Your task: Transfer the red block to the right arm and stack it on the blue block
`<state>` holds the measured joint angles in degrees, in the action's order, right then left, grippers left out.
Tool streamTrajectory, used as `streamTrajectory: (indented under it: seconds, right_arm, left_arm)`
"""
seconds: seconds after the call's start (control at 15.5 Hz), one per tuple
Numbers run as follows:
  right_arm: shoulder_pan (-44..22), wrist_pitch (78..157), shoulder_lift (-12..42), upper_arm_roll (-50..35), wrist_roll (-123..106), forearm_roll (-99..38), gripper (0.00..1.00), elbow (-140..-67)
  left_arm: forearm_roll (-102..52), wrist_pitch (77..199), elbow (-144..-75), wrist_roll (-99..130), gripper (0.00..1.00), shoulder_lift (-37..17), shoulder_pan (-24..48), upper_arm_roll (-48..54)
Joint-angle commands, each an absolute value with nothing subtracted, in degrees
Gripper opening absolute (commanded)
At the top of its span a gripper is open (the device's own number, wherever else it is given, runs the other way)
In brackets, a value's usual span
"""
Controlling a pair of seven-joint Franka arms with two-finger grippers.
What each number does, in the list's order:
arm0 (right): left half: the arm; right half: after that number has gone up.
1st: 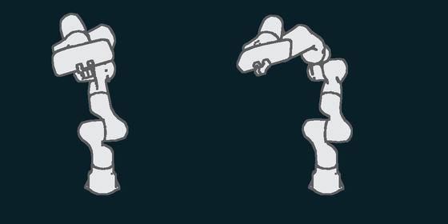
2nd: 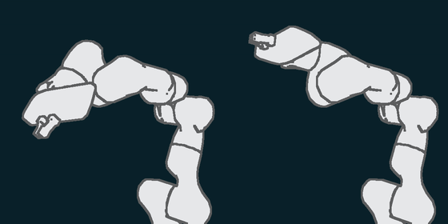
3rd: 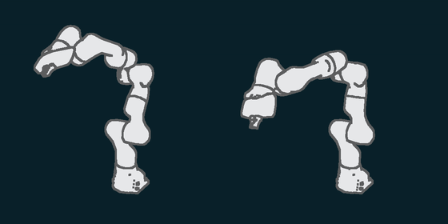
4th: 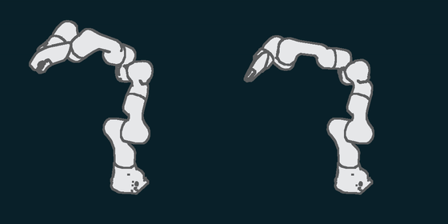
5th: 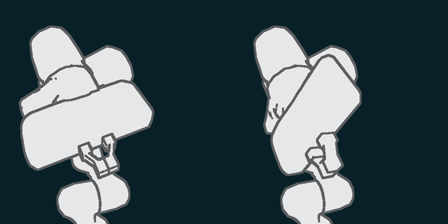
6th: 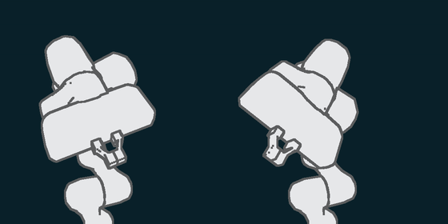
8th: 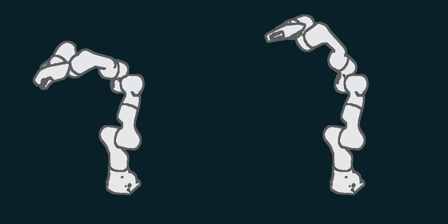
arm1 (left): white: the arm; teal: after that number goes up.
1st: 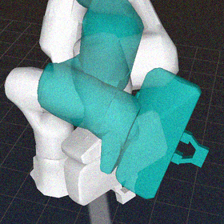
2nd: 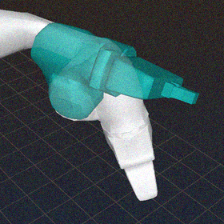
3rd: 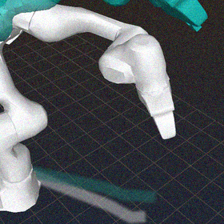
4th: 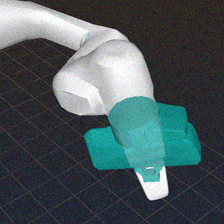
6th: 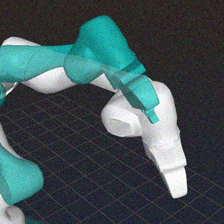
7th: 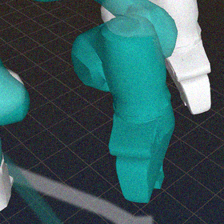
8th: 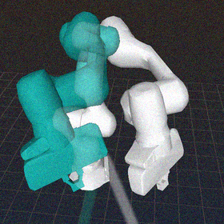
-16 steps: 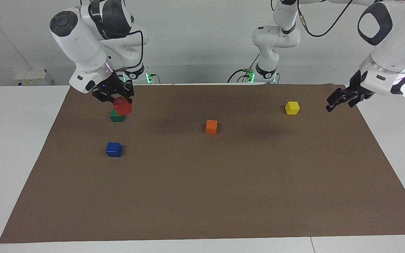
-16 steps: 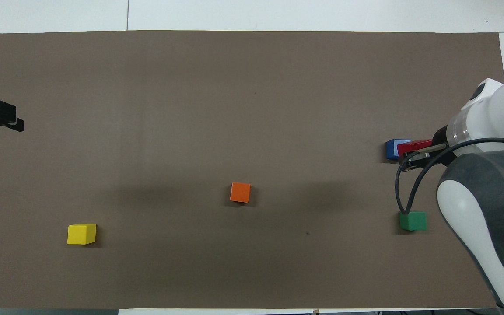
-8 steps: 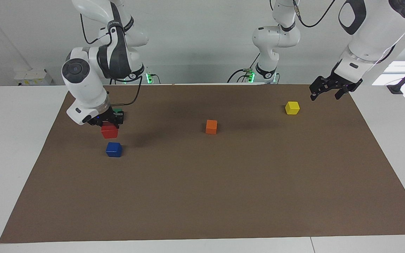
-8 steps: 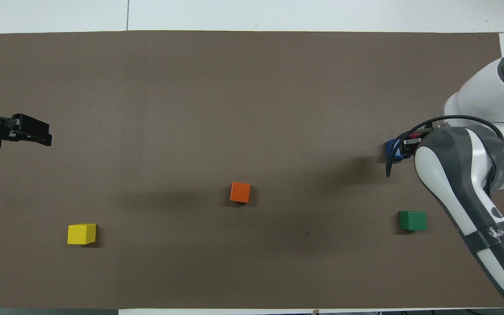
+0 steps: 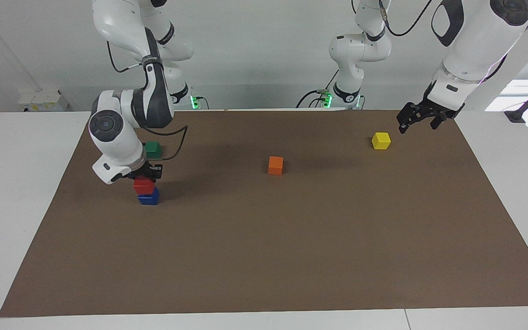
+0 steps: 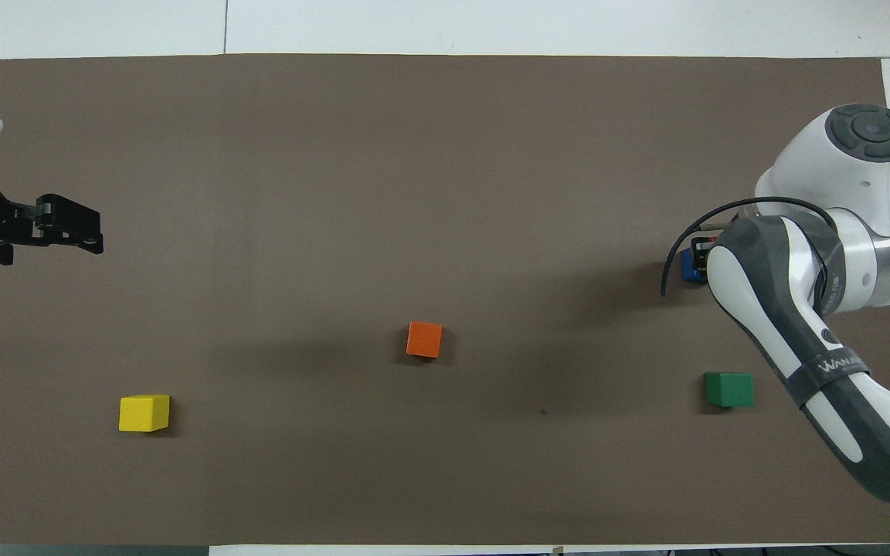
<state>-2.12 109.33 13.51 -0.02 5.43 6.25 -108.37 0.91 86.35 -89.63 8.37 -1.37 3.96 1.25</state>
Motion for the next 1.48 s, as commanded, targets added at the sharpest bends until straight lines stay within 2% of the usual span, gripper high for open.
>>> streamTrajectory:
  seconds: [0.0, 0.51, 0.71, 0.77, 0.84, 1.16, 1.42]
  right_arm:
    - [-0.7, 110.48, 15.12, -0.62, 6.5, 7.65, 0.0, -107.67]
    - [-0.18, 110.83, 16.17, -0.62, 6.24, 5.89, 0.0, -107.75]
    - [0.61, 110.83, 16.17, -0.62, 5.63, 5.02, 0.0, -107.67]
    - [0.79, 110.83, 16.08, -0.62, 5.62, 4.14, 0.64, -107.67]
    - [1.23, 111.0, 15.91, -0.62, 5.62, 3.78, 1.0, -107.67]
    - [1.14, 109.69, 14.77, -0.62, 5.71, 3.78, 1.0, -106.79]
    - [0.7, 102.58, 13.89, -0.62, 5.8, 3.6, 1.0, -99.86]
  left_arm:
    - [1.49, 84.81, -92.36, 9.05, 1.0, 2.01, 2.2, 2.11]
    - [1.41, 86.92, -94.83, 7.12, 1.0, 3.25, -1.32, 3.61]
    - [-0.51, 88.95, -92.48, 7.21, 1.0, 0.63, -1.32, 3.6]
    - [-1.05, 87.99, -91.33, 7.29, 1.0, -0.08, -1.14, 3.69]
    - [-1.05, 87.11, -91.32, 7.38, 1.0, -0.09, -0.88, 3.78]
    - [-1.14, 86.83, -91.49, 7.03, 1.0, 0.09, -0.97, 3.07]
    - [-0.97, 86.92, -90.88, 7.03, 1.0, 0.0, -0.88, 3.51]
